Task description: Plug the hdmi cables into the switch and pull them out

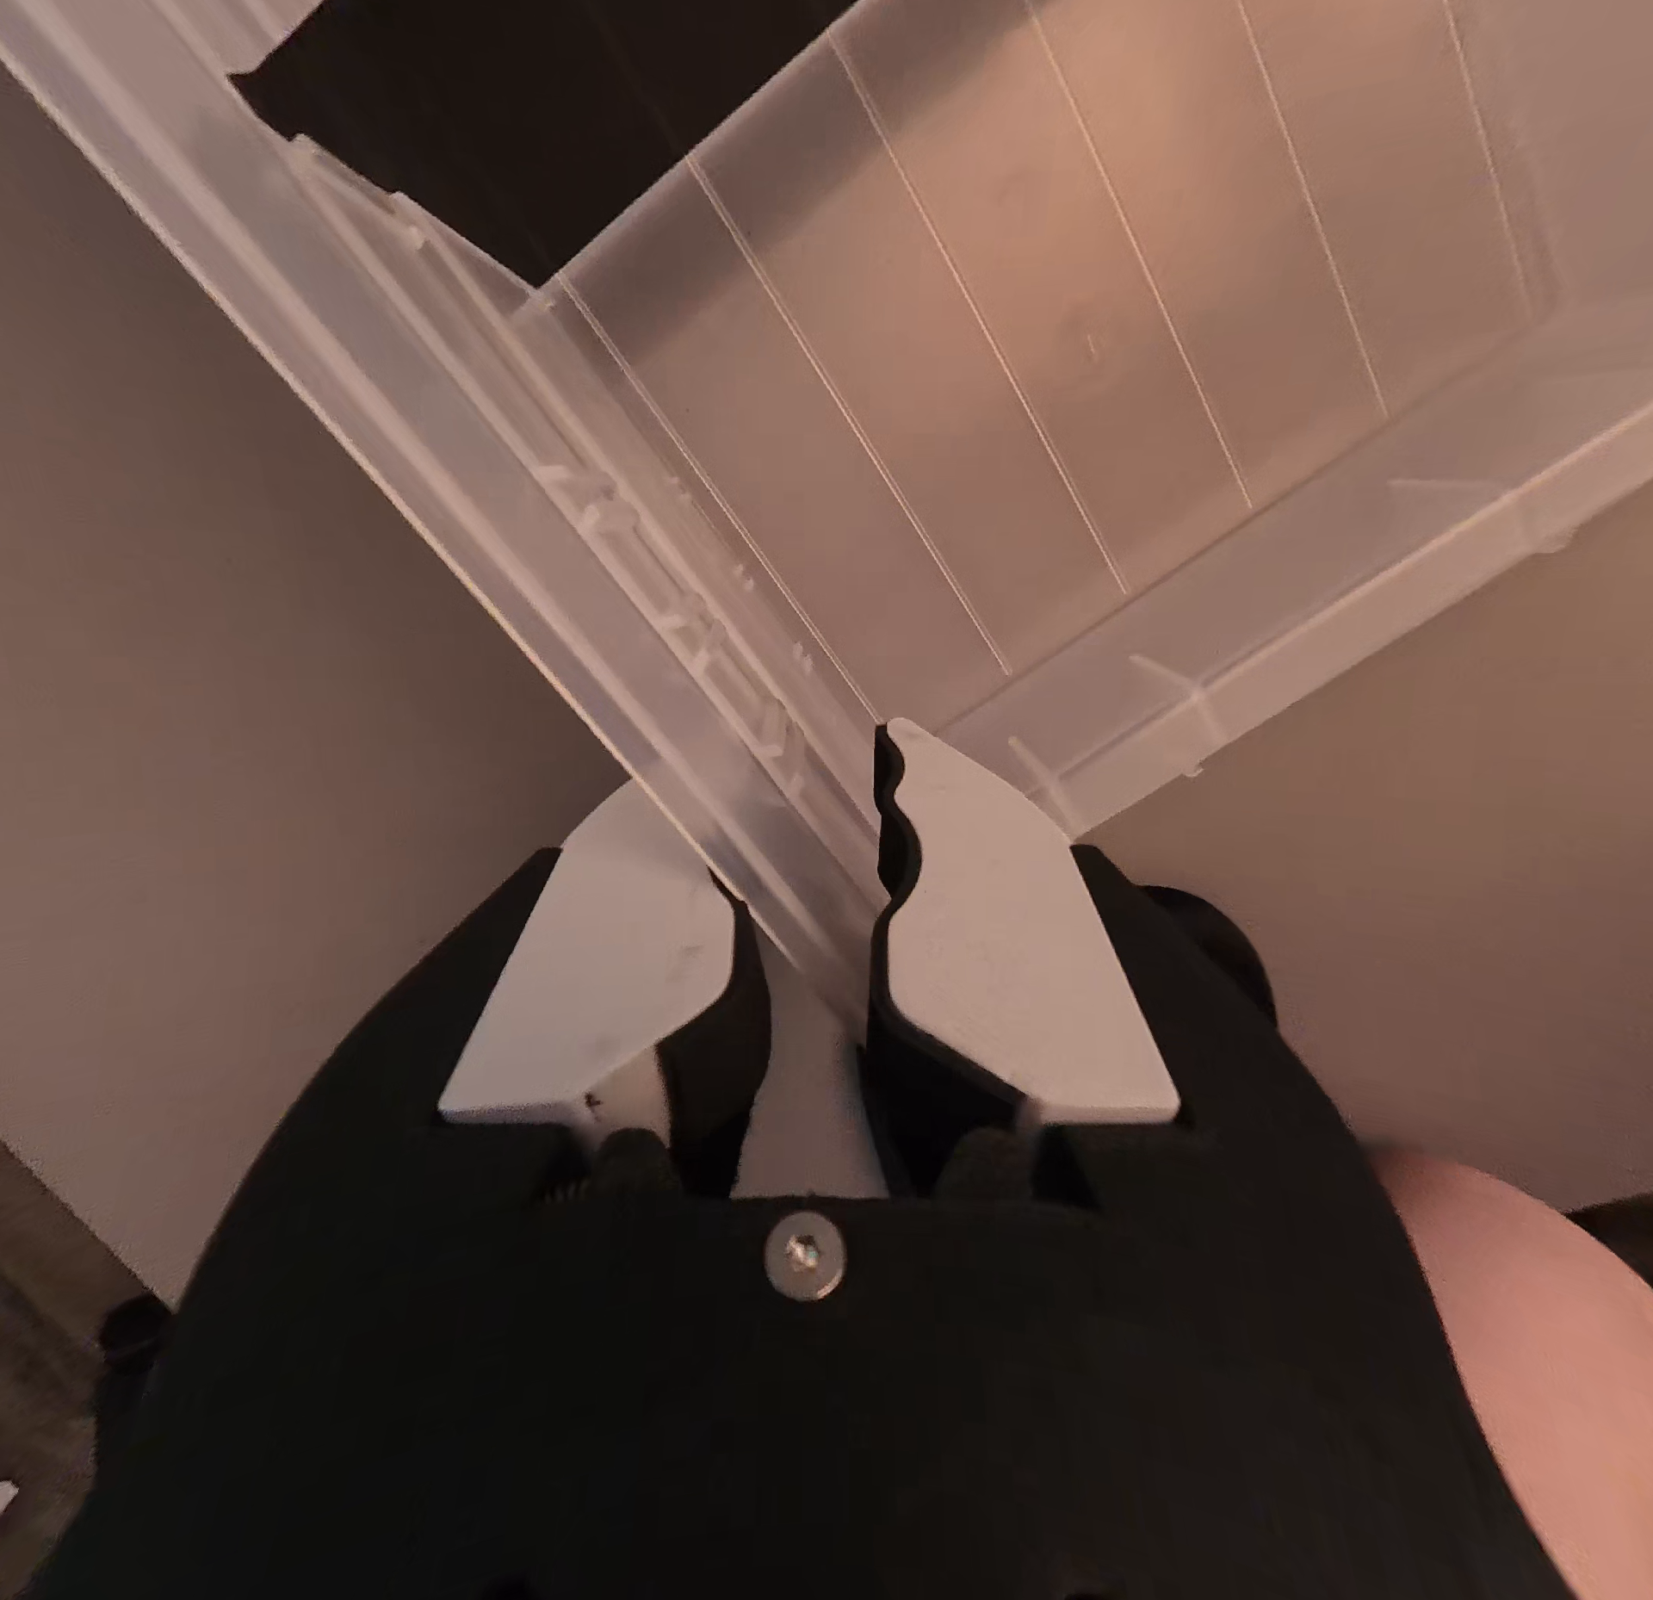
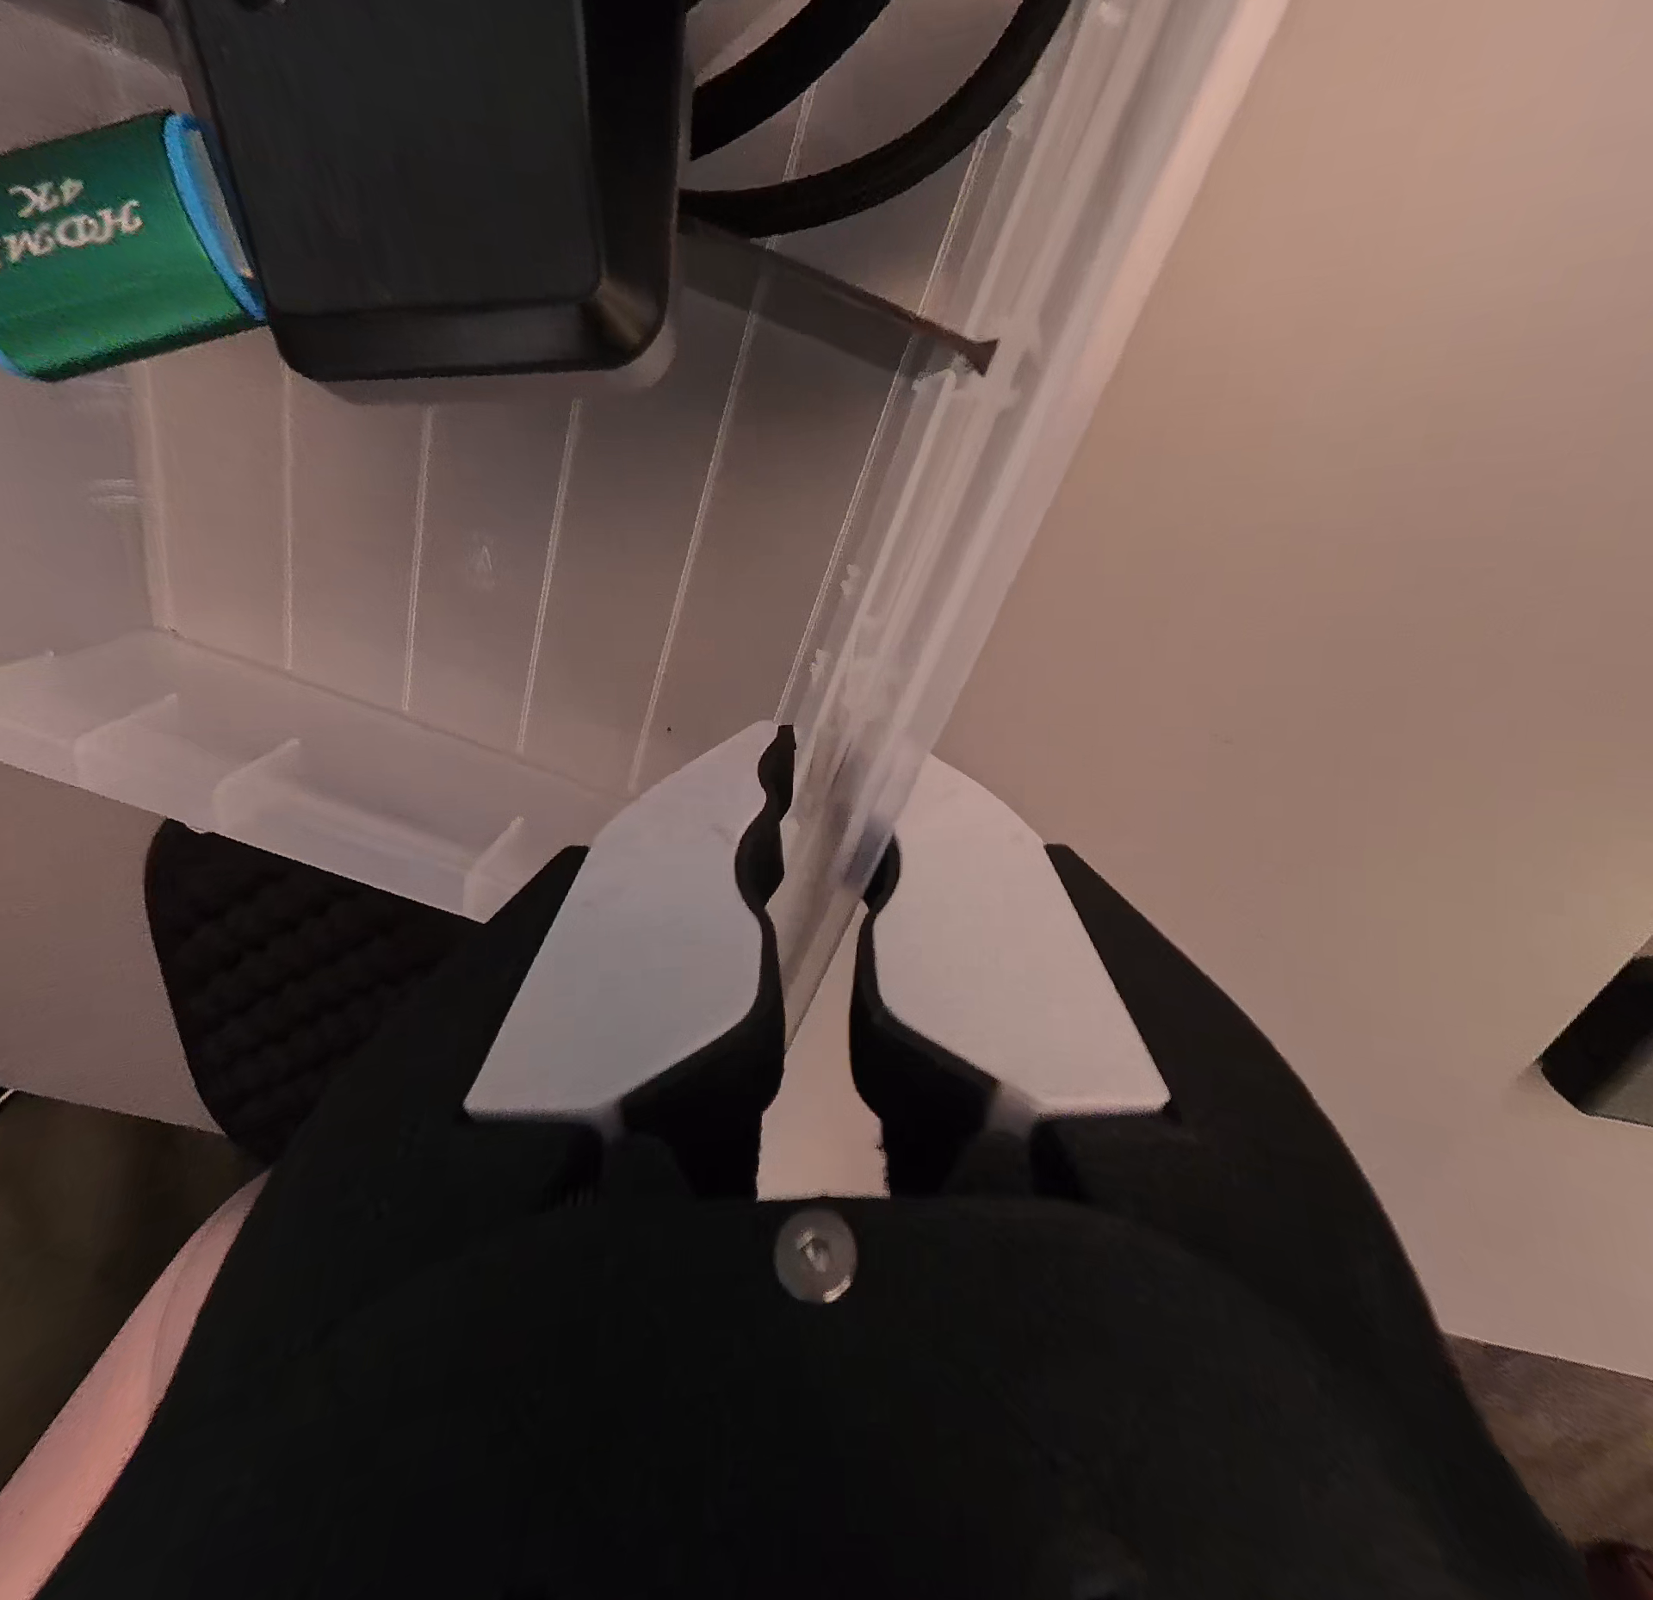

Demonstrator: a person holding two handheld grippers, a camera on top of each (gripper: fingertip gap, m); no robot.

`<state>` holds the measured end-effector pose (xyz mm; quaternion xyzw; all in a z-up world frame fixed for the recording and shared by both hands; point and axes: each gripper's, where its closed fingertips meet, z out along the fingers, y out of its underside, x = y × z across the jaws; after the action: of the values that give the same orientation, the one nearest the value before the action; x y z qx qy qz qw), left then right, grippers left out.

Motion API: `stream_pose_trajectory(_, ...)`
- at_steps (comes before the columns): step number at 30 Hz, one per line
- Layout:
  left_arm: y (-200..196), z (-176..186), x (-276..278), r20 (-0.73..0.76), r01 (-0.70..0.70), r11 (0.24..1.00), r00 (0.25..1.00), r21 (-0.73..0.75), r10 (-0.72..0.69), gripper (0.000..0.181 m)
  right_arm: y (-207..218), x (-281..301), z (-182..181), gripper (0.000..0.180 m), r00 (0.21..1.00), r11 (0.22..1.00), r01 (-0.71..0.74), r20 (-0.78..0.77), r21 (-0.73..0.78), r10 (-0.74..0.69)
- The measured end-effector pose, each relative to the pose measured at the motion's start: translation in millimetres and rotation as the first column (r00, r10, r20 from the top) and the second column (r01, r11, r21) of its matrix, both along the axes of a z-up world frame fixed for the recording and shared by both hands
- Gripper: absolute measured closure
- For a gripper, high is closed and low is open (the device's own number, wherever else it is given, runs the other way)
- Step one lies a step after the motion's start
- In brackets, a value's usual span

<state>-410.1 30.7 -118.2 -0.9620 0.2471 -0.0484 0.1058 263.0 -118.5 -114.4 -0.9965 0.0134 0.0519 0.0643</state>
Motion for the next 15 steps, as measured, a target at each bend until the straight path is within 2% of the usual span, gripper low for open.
stream_pose_trajectory(1,-1.0,0.0,4.9,0.001,0.016,1.000,1.000,-0.010,-0.016,0.160,1.3,-2.6,0.0,0.168,1.000,1.000,-0.014,0.004,-0.007,0.014)
stream_pose_trajectory(5,-5.7,-0.3,23.2,0.003,0.115,0.993,0.993,-0.032,-0.115,0.159,9.9,-15.7,0.3,0.169,0.999,0.999,-0.039,-0.004,-0.032,0.039)
stream_pose_trajectory(15,-25.5,-0.1,58.0,0.004,0.238,0.961,0.971,-0.140,-0.240,0.163,32.7,-62.8,1.2,0.165,0.985,0.982,-0.171,-0.015,-0.080,0.170)
